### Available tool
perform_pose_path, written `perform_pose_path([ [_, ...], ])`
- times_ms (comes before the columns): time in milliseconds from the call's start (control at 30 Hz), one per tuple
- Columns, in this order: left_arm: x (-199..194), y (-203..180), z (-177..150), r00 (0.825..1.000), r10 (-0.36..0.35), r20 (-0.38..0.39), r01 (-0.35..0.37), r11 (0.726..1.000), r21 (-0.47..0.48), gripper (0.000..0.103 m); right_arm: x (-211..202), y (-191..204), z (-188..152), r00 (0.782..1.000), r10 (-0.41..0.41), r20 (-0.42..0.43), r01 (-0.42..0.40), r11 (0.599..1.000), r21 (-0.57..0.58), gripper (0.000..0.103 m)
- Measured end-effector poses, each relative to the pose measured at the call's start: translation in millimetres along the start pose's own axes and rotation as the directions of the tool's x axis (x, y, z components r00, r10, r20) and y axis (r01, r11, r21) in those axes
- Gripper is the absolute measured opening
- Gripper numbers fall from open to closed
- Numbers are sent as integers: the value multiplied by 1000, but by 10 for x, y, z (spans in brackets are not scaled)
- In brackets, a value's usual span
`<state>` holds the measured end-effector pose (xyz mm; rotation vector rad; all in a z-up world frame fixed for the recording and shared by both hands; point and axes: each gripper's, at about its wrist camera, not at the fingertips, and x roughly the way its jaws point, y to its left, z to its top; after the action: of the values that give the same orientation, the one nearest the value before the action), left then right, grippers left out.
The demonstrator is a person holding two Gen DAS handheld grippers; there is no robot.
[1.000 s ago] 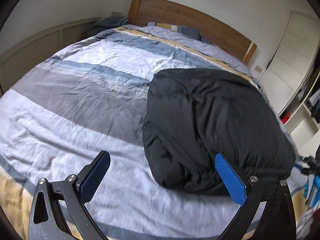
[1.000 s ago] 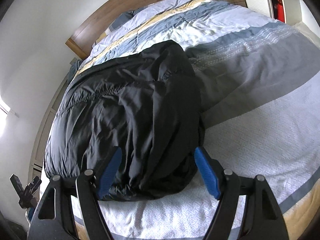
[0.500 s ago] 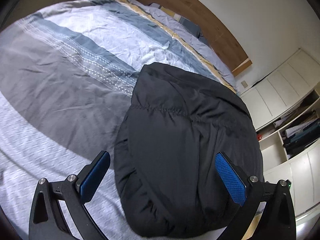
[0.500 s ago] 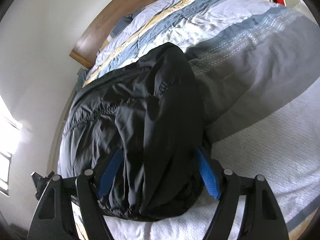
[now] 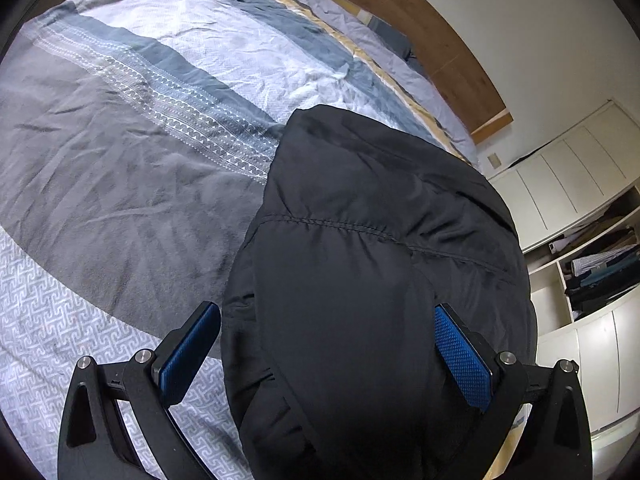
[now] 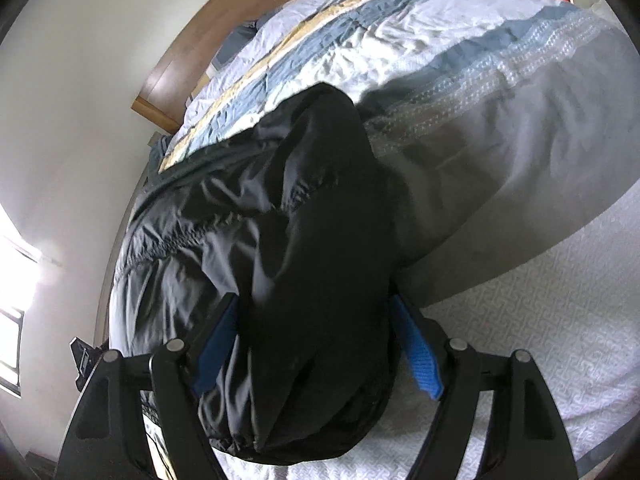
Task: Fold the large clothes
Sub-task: 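Grasp the coat bundle edge with both tools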
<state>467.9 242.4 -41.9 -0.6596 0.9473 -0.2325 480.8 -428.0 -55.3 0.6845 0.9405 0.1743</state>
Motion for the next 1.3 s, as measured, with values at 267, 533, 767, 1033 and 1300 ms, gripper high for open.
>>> perform_pose_path([
  [267, -214, 133, -72, 999, -43, 18, 44, 995, -89, 102, -321, -210, -12, 937, 332, 106, -348, 887, 304, 77],
  [533, -610, 119, -280, 999, -35, 32, 38, 994, -101, 102, -790, 92, -114, 930, 335, 147, -362, 903, 230, 77],
  [767, -933, 43, -444, 999, 6, 46, -3, 998, -64, 102, -1130, 339, -252, 986, 120, 120, -130, 988, 80, 77],
  [1033, -810, 77, -370, 998, -68, 8, 68, 994, -84, 102, -1056, 206, -277, 993, 74, 95, -81, 995, 66, 77],
  [1300, -198, 99, -148, 996, -62, -65, 57, 995, -79, 102, -378, -120, -116, 1000, 16, -10, -15, 995, 102, 77],
])
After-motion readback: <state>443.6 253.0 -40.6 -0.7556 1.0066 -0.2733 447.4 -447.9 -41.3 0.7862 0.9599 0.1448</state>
